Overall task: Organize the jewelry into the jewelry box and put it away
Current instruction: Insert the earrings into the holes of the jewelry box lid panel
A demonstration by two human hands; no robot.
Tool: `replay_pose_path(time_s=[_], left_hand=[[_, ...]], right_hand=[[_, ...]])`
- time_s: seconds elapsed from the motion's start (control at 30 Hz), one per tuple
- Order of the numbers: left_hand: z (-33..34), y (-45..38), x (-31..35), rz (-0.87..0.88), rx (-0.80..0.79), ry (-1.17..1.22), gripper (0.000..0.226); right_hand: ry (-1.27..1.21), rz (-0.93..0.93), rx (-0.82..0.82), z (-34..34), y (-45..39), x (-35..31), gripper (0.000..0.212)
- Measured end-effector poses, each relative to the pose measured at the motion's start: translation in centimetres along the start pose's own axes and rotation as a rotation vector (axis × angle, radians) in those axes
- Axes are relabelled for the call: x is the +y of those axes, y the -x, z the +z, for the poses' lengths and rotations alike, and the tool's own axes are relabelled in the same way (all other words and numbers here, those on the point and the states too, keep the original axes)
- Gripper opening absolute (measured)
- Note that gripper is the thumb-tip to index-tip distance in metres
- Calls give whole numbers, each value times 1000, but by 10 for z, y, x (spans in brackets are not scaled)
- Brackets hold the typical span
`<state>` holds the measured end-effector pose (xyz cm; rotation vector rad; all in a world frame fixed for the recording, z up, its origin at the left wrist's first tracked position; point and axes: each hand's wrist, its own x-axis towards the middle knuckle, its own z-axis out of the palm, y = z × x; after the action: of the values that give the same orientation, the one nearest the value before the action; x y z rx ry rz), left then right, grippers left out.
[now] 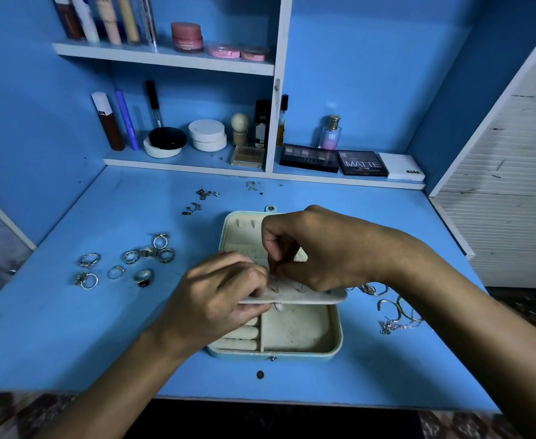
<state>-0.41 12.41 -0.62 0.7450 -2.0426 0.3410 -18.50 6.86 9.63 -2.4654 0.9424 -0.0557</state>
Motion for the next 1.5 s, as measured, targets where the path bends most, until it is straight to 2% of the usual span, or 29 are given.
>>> replay_pose_path(time_s=[0.53,0.83,0.93,1.07,1.17,1.33,1.5], left_hand=[[1,3,1,-2,-11,10,32],[0,1,1,-6,-40,33,34],[-1,-1,0,-14,-55,50,36],[-3,-5,-4,-20,-77,63,40],[-2,-12,-7,-27,-87,44,40],[-3,-21,-15,-68,-91,37,37],[-3,-34,-27,-91,-65,4,39]], right_hand=[[69,33,-27,7,-1,-4,15],[47,30,-17,8,-1,2,18],[-69,8,8,2,2,9,22],[-375,20,84,0,6,26,10],[-565,55,201,0,8,40,7],[-868,112,438,6,7,65,15],[-1037,115,579,18,-5,82,25]])
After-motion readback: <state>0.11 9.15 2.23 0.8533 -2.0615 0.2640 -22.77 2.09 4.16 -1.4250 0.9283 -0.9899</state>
